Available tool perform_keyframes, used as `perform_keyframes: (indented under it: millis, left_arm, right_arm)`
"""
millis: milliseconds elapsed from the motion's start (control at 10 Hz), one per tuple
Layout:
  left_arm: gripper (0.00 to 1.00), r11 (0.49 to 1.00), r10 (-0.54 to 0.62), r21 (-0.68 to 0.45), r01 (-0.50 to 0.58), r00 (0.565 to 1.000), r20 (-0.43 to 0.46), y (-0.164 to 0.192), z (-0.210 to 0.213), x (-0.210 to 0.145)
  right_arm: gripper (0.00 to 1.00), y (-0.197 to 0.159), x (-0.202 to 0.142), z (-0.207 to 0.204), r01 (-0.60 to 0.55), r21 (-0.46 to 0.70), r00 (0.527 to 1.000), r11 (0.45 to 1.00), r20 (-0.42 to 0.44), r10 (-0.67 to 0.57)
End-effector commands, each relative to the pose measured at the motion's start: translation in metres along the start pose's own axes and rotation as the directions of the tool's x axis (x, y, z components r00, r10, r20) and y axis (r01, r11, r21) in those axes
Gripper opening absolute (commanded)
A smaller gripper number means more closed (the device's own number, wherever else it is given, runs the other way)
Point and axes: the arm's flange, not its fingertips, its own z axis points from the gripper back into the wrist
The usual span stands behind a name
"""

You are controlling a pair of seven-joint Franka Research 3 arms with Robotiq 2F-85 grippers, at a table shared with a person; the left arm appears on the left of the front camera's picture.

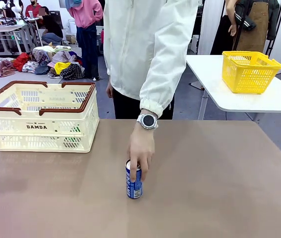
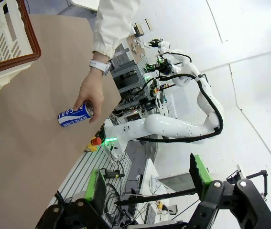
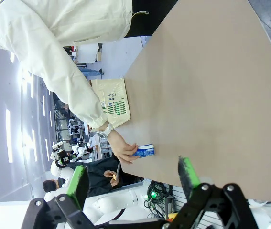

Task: Place the drinks into the Shopping basket.
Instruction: Pick up one drink and place it into the Shopping basket.

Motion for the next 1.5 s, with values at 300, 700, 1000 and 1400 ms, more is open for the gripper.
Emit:
perform_keyframes:
  millis: [300, 700, 1000, 1400]
  left_arm:
    - [0.93, 1.0, 0.003, -0.018, -0.003, 1.0, 0.004, -0.004, -0.001, -0.003]
    - [0.93, 0.985, 0.118, 0.138, -0.108, 0.991, -0.066, -0.036, -0.046, 0.01]
    - [0.93, 0.912, 0.192, 0.4, -0.091, 0.956, -0.221, -0.111, -0.185, 0.038]
    - [0.93, 0.724, 0.431, 0.67, -0.162, 0.865, -0.256, -0.127, -0.354, 0.016]
  right_arm:
    - [1.0, 0.0, 0.0, 0.001, -0.019, 0.008, 1.0, 1.0, 0.001, 0.019]
    - [1.0, 0.0, 0.0, 0.001, -0.019, 0.008, 1.0, 1.0, 0.001, 0.019]
    - [1.0, 0.0, 0.0, 0.001, -0.019, 0.008, 1.0, 1.0, 0.001, 0.019]
    - [1.0, 0.0, 0.0, 0.001, -0.019, 0.008, 1.0, 1.0, 0.001, 0.019]
